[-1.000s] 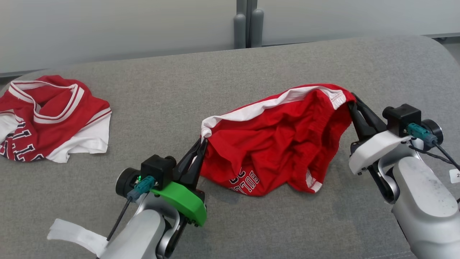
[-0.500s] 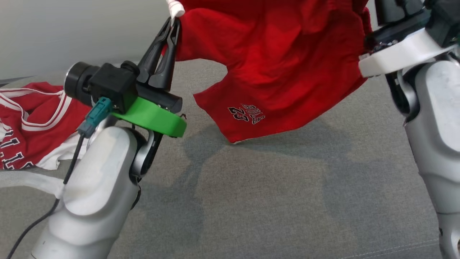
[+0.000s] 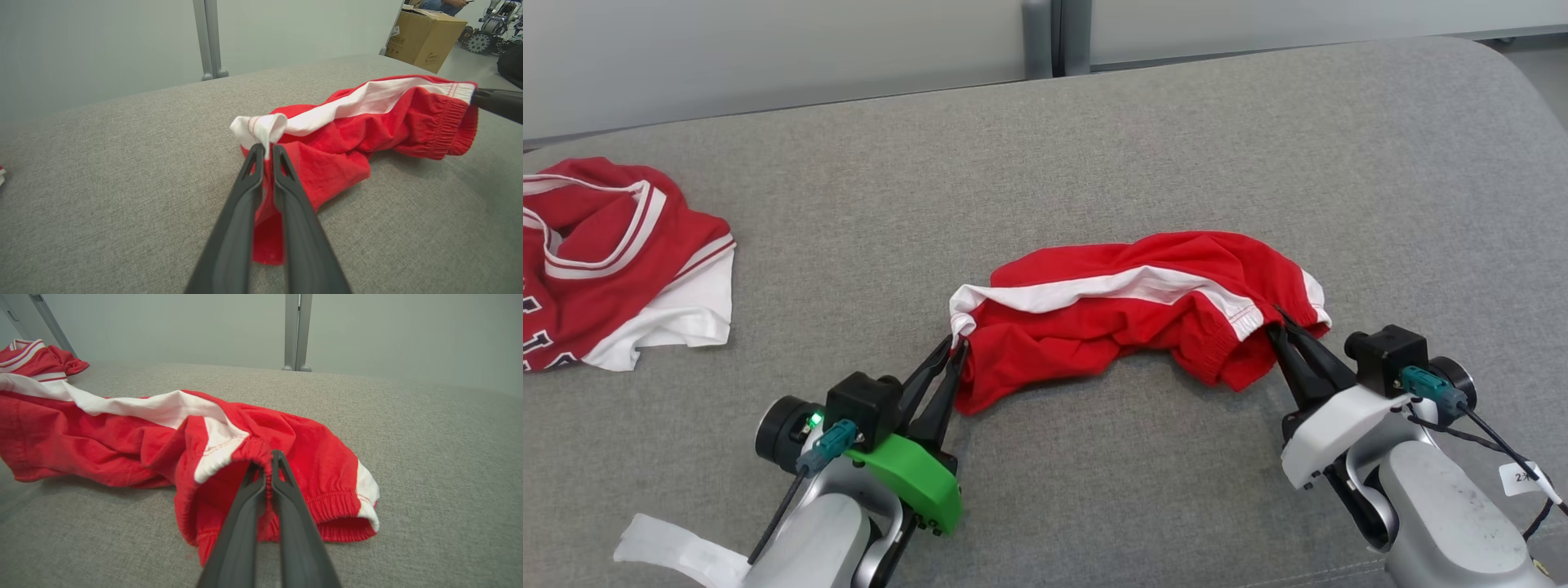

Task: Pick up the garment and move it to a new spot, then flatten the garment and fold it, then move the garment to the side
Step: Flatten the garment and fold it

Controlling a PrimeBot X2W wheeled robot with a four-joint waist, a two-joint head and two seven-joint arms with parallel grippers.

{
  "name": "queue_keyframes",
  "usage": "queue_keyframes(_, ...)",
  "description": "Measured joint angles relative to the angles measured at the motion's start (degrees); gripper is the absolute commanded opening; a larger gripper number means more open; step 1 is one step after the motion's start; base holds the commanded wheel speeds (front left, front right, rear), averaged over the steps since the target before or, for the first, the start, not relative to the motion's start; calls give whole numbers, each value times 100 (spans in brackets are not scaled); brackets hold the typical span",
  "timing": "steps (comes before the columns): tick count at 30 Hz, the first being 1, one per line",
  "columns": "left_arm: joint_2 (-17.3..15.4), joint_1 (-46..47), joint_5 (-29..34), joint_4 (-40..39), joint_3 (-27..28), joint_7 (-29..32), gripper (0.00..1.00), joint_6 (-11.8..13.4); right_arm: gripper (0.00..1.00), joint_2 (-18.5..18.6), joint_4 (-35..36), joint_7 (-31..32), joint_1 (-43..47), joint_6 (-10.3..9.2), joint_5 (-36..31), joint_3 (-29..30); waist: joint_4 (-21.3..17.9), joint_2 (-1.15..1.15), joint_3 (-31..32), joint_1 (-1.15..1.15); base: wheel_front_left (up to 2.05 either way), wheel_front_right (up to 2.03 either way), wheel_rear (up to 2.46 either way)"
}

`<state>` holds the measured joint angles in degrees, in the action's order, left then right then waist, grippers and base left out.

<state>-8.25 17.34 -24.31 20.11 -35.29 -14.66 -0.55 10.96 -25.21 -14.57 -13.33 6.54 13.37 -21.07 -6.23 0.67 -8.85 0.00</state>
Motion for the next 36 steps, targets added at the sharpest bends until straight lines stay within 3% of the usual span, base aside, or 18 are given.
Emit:
queue_keyframes(2,2,-8,-2,-1,42,0,18,-19,0,16,25,0,10,0,0,2,-46,0,-24,0,0,0,0)
queue_keyframes(4,8,-32,-5,-1,90,0,39,-47,0,20,79,0,42,0,-2,1,-86,0,-33,0,0,0,0)
queue_keyframes(5,14,-68,-7,1,137,0,73,-48,0,24,102,0,69,0,-3,4,-101,0,-32,0,0,0,0)
queue_keyframes(6,16,-104,-8,1,172,0,100,-48,0,40,129,0,99,0,-5,9,-109,0,-30,0,0,0,0)
queue_keyframes(14,108,-329,-157,-260,678,0,100,-46,2,169,422,0,235,1,-87,74,-57,0,12,0,0,0,0)
queue_keyframes(16,114,-413,-224,-365,814,0,100,-45,29,178,424,0,336,1,-92,82,-46,0,20,0,0,0,0)
queue_keyframes(17,120,-458,-225,-417,865,0,100,-44,35,182,417,0,376,1,-92,98,-42,0,24,0,0,0,0)
queue_keyframes(23,229,-824,-544,-222,928,0,100,-48,44,199,420,0,446,1,-99,191,-34,0,45,0,0,0,0)
queue_keyframes(24,248,-899,-637,-129,905,0,100,-54,65,208,413,0,446,1,-120,188,-35,0,50,0,0,0,0)
queue_keyframes(25,264,-955,-706,-31,890,0,100,-55,96,219,393,0,446,2,-133,181,-38,0,54,0,0,0,0)
queue_keyframes(26,270,-994,-728,27,886,0,100,-68,100,229,376,0,448,3,-134,176,-41,0,58,0,0,0,0)
queue_keyframes(32,337,-998,-811,185,907,0,100,-148,100,234,352,0,455,19,-134,174,-76,0,70,0,0,0,0)
queue_keyframes(36,416,-990,-1230,272,1124,0,100,-156,100,234,353,0,461,52,-134,165,-139,0,71,0,0,0,0)
